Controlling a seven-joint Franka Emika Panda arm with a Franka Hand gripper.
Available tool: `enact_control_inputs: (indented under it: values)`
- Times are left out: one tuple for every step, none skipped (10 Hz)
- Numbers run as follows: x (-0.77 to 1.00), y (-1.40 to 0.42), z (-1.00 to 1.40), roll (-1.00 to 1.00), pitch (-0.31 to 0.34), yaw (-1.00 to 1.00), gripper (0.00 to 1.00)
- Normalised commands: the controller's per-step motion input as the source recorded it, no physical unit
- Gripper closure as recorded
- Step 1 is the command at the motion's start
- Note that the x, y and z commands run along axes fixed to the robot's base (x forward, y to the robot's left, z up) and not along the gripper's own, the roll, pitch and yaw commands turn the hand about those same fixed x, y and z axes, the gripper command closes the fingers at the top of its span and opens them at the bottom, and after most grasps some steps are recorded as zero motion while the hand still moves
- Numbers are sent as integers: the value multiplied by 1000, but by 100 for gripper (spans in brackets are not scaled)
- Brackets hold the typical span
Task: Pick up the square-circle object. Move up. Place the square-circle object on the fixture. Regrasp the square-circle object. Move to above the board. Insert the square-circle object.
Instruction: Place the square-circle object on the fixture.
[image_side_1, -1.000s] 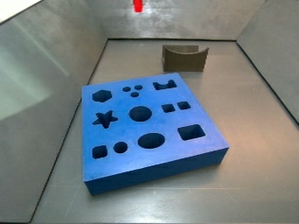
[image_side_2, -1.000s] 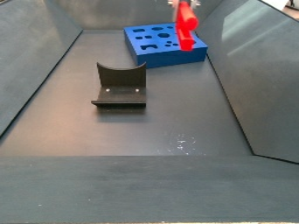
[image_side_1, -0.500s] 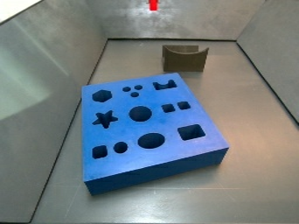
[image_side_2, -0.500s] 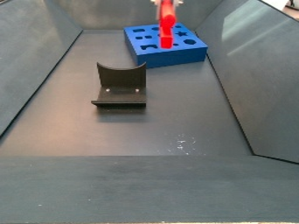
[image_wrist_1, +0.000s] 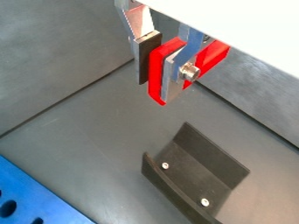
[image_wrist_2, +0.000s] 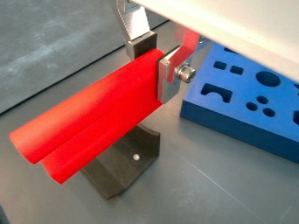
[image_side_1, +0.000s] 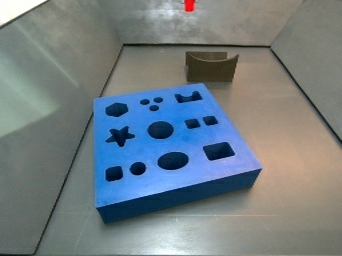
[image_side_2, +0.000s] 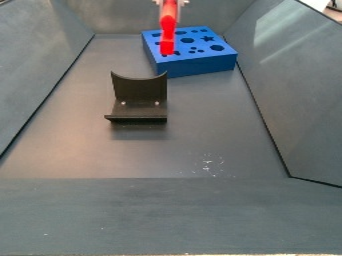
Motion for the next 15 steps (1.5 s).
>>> enact_control_inputs:
  values:
    - [917, -4, 11, 62, 154, 5, 100]
    - [872, 227, -170, -1000, 23, -13, 100]
    - [818, 225, -163, -1000, 25, -14, 100]
    - [714, 170, -98, -1000, 28, -29, 100]
    - [621, 97, -53, -1000, 42, -33, 100]
    - [493, 67, -17, -1000, 71, -39, 100]
    - [442, 65, -14, -1000, 79, -43, 100]
    - [340, 53, -24, -1000, 93, -55, 100]
    - [237, 49, -16, -1000, 108, -69, 100]
    - [160, 48, -13, -1000, 120, -84, 100]
    - [89, 47, -14, -1000, 128, -103, 100]
    - [60, 45, -9, -893, 107, -116, 100]
    - [66, 44, -13, -651, 78, -120, 100]
    - [80, 46, -22, -475, 72, -117, 100]
    - [83, 42, -16, -311, 65, -109, 100]
